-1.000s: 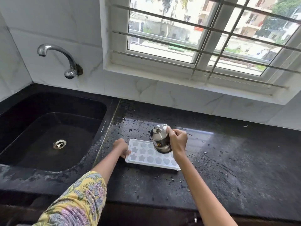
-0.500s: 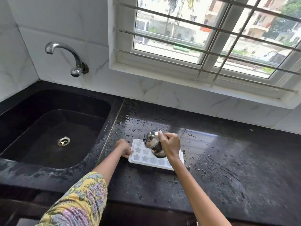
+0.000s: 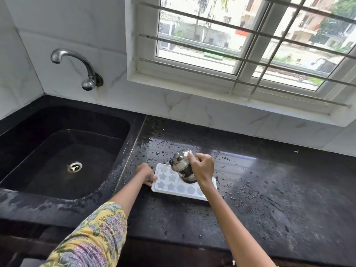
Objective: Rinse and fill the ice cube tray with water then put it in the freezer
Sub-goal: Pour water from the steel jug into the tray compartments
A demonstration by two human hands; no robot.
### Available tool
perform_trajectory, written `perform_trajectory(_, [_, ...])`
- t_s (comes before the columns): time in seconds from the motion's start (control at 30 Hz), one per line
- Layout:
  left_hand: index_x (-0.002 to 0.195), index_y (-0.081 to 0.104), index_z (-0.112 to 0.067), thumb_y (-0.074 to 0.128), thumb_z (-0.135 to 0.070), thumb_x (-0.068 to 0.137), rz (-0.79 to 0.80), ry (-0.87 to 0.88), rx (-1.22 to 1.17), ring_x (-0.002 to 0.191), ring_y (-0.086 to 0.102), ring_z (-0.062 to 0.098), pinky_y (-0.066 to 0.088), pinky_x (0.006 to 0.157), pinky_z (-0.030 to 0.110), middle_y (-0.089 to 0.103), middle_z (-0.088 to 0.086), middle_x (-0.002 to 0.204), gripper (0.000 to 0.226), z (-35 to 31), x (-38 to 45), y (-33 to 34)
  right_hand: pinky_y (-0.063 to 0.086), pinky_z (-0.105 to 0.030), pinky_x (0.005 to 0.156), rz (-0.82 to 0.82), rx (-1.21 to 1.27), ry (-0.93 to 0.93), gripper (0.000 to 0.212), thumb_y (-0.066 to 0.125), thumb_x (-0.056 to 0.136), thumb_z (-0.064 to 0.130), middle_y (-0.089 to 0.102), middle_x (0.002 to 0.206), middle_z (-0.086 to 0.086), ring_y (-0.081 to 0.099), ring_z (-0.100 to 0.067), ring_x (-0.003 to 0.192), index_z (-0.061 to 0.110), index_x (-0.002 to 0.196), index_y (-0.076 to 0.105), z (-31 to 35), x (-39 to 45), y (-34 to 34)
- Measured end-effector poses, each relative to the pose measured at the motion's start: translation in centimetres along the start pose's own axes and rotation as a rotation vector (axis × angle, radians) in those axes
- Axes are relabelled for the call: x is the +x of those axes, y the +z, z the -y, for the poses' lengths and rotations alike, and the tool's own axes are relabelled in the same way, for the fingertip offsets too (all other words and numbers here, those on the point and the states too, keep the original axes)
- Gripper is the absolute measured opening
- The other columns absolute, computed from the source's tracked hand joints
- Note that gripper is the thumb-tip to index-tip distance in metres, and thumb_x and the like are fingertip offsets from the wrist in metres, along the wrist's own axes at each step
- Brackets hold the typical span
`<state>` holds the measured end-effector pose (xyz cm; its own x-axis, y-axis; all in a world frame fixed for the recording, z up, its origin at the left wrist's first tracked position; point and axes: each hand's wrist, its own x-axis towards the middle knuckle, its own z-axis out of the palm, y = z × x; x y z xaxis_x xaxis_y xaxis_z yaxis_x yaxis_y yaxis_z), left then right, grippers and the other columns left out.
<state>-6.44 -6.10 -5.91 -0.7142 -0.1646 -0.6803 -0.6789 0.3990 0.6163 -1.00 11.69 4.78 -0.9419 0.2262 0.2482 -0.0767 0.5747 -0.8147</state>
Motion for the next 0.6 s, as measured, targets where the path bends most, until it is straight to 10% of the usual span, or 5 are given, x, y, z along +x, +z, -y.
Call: perform_trajectory(0.6, [0.114, 0.057, 0.016, 0.058, 0.009, 0.088, -0.072, -0.025, -0.003, 0.059, 0.066, 0.029, 0.043, 0.022, 0.03, 0.066, 0.022, 0.105, 0.026, -0.2, 0.6, 0.3, 0.029, -0.025, 0.05, -0.034, 0.17, 0.136, 0.048, 0.065, 0.079, 0.021, 0.033, 0.04, 0.002, 0.03, -0.014, 0.042, 0.015, 0.04, 0.038, -0.9, 0.4, 0.2])
